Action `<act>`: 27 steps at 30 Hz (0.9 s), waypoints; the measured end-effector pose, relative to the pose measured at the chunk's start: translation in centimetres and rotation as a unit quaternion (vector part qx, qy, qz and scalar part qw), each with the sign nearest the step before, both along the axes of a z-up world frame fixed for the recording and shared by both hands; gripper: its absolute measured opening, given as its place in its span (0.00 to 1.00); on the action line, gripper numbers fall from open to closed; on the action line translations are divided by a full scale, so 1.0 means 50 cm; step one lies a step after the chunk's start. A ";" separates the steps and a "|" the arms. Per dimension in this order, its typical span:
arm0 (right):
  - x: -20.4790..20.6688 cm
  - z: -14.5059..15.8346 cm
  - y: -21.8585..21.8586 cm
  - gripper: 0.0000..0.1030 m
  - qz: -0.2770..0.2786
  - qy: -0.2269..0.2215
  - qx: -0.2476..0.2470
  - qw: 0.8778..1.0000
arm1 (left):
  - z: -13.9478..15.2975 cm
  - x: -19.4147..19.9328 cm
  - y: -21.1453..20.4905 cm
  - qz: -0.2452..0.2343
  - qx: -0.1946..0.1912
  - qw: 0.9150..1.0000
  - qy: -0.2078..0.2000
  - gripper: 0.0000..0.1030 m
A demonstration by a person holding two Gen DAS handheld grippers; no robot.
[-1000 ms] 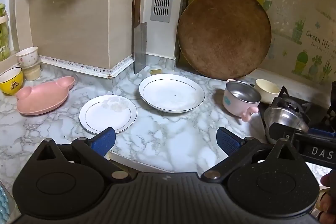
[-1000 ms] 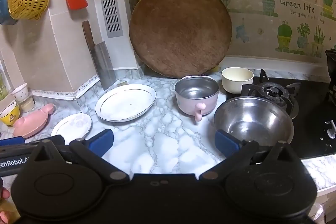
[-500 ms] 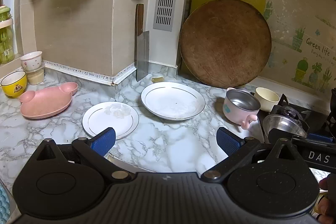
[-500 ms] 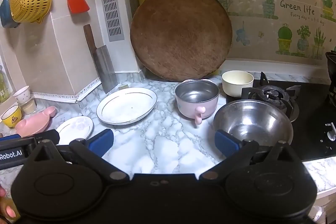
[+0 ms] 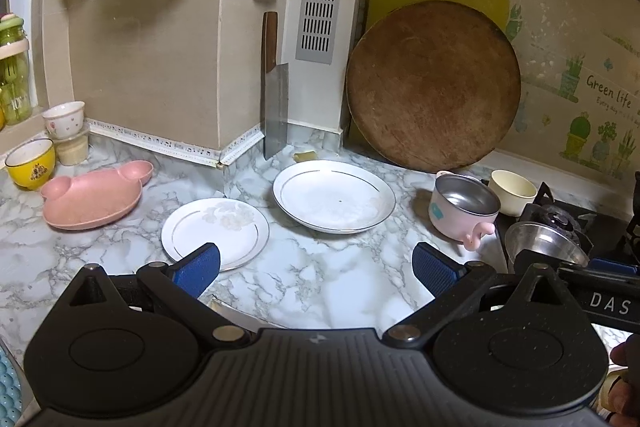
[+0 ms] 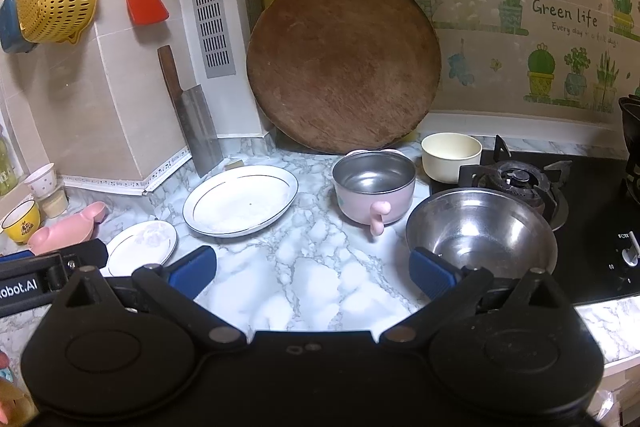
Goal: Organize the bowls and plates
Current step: 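Move both grippers toward the white plates on the counter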
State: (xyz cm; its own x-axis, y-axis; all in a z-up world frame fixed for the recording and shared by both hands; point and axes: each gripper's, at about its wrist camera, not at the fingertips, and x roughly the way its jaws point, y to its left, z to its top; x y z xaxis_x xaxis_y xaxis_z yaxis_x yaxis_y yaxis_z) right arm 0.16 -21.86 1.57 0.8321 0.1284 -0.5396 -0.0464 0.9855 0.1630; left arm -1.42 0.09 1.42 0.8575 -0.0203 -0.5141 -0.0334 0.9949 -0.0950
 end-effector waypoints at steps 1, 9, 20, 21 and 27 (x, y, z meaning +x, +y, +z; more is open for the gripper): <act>0.000 -0.001 0.001 1.00 0.002 0.000 0.000 1.000 | 0.000 0.000 0.000 0.001 0.000 1.000 0.000 1.00; 0.000 0.000 0.001 1.00 0.012 -0.003 0.007 1.000 | -0.005 0.005 0.007 0.003 -0.010 1.000 0.006 1.00; 0.003 0.007 0.002 1.00 0.030 -0.016 0.011 0.999 | 0.008 0.001 -0.008 -0.003 -0.006 1.000 -0.010 1.00; 0.004 0.007 0.001 1.00 0.032 -0.017 0.013 0.999 | 0.008 0.002 -0.009 -0.003 -0.006 1.000 -0.010 1.00; 0.012 0.004 0.000 1.00 0.033 -0.017 0.014 0.999 | 0.004 0.013 -0.006 -0.002 -0.004 1.000 -0.008 1.00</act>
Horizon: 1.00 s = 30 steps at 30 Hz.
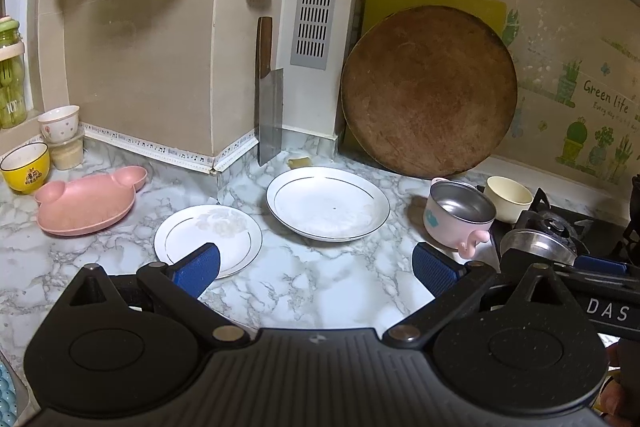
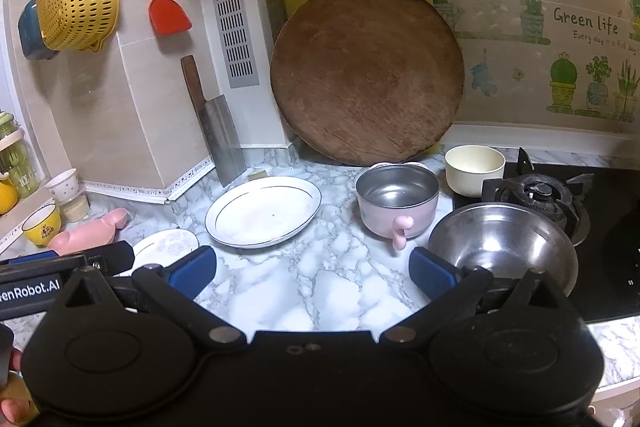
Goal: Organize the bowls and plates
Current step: 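Move both grippers toward the white plates on the counter, then close the right gripper on the rim of the large gold-rimmed plate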
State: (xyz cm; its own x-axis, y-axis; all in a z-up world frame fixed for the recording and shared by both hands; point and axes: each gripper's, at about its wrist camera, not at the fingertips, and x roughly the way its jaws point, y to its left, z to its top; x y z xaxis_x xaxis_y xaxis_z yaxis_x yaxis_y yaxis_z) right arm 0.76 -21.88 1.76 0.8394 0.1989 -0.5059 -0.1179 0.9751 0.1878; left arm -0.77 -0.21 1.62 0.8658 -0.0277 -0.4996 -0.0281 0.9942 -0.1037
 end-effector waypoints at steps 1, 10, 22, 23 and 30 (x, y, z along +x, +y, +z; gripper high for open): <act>0.002 -0.001 0.001 1.00 0.001 0.000 0.000 1.000 | -0.001 0.004 0.002 0.000 -0.002 1.000 0.000 1.00; 0.058 -0.014 0.026 1.00 0.002 0.016 -0.017 1.000 | -0.034 0.078 0.025 -0.019 -0.009 1.000 0.018 1.00; 0.165 -0.042 0.057 0.99 -0.025 0.052 -0.027 0.998 | -0.053 0.214 0.061 -0.036 -0.003 0.999 0.029 1.00; 0.173 -0.041 0.060 0.99 -0.025 0.051 -0.027 0.998 | -0.051 0.226 0.065 -0.038 -0.003 0.999 0.028 1.00; 0.250 -0.038 0.083 0.98 -0.016 0.043 -0.034 0.998 | -0.052 0.329 0.090 -0.043 0.009 0.999 0.026 1.00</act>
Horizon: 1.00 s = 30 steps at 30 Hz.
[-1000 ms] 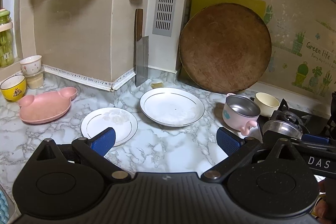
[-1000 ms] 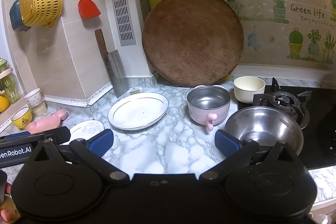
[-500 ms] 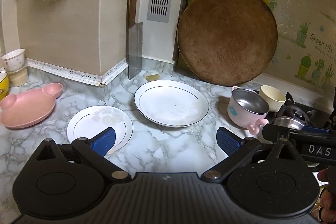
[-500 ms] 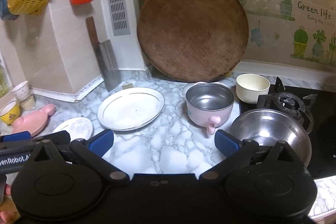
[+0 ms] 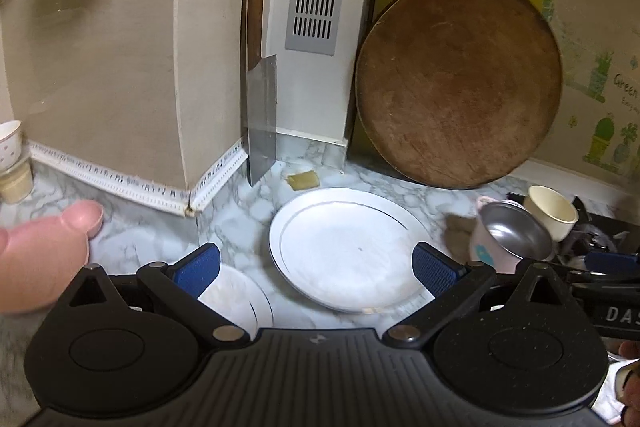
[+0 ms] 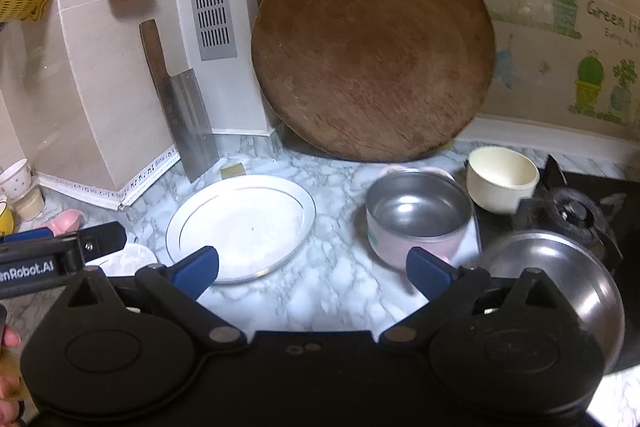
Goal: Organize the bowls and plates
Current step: 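Close the right gripper on the rim of the large gold-rimmed plate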
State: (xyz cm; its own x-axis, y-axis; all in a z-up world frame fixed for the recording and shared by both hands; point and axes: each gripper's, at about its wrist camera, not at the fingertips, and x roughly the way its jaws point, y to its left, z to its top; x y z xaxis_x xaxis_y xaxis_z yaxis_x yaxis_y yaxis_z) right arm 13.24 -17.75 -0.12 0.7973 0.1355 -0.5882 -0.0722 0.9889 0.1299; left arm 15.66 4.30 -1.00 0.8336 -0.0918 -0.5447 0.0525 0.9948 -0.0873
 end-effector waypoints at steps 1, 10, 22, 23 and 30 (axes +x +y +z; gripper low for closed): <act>0.015 0.000 0.005 0.98 0.003 -0.001 -0.003 1.000 | -0.004 0.018 0.001 -0.003 0.007 1.000 0.001 1.00; 0.177 -0.068 0.046 0.91 0.011 0.077 -0.023 0.997 | -0.079 0.204 0.023 -0.024 0.027 0.997 0.073 0.99; 0.323 -0.192 0.037 0.71 -0.023 0.199 0.007 0.980 | -0.168 0.352 0.037 -0.022 0.020 0.988 0.154 0.74; 0.328 -0.198 0.036 0.67 -0.025 0.204 0.010 0.979 | -0.173 0.358 0.039 -0.022 0.014 0.986 0.162 0.72; 0.338 -0.211 0.046 0.49 -0.016 0.218 0.003 0.976 | -0.195 0.379 0.041 -0.029 0.005 0.982 0.185 0.57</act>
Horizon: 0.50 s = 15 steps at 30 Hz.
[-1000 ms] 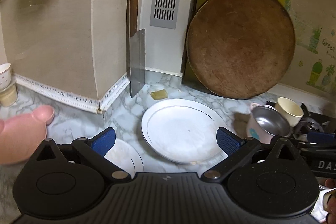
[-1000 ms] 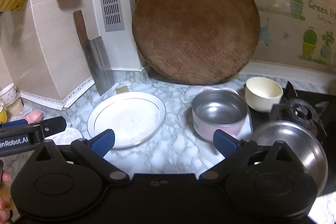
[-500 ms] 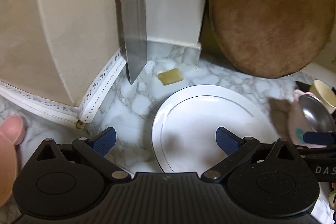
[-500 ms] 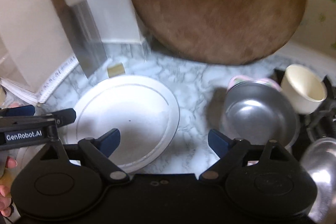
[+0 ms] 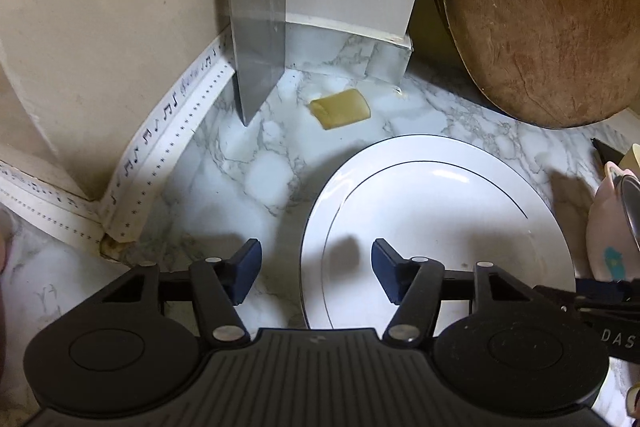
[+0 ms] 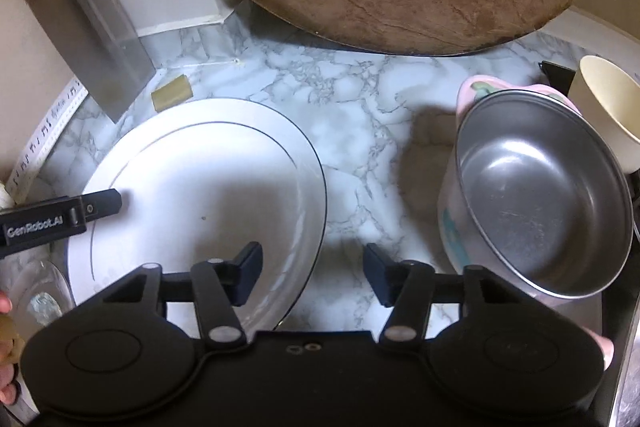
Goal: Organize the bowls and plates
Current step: 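Close the right gripper on the rim of the large gold-rimmed plate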
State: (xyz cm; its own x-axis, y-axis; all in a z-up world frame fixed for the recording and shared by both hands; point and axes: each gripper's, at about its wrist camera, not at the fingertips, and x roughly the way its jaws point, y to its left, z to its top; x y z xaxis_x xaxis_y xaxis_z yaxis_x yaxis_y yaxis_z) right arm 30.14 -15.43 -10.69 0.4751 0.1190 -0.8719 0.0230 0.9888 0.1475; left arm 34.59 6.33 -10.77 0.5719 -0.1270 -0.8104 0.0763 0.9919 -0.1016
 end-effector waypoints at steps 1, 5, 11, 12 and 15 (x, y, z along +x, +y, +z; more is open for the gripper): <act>0.000 -0.003 -0.002 0.47 -0.001 0.003 0.006 1.000 | -0.001 0.002 0.001 -0.001 -0.002 1.000 0.002 0.53; 0.002 -0.008 -0.009 0.38 -0.011 0.008 0.033 0.999 | -0.007 0.013 0.003 -0.001 -0.008 1.000 0.011 0.42; 0.002 -0.008 -0.013 0.22 -0.017 0.008 0.063 0.998 | -0.012 0.013 0.005 -0.008 -0.023 1.000 0.017 0.26; 0.000 -0.007 -0.013 0.20 -0.018 0.006 0.066 0.998 | -0.012 0.012 0.003 -0.009 -0.021 1.000 0.016 0.26; -0.006 -0.004 -0.012 0.18 -0.020 0.001 0.060 0.998 | -0.010 0.006 0.004 -0.008 -0.024 1.000 0.019 0.25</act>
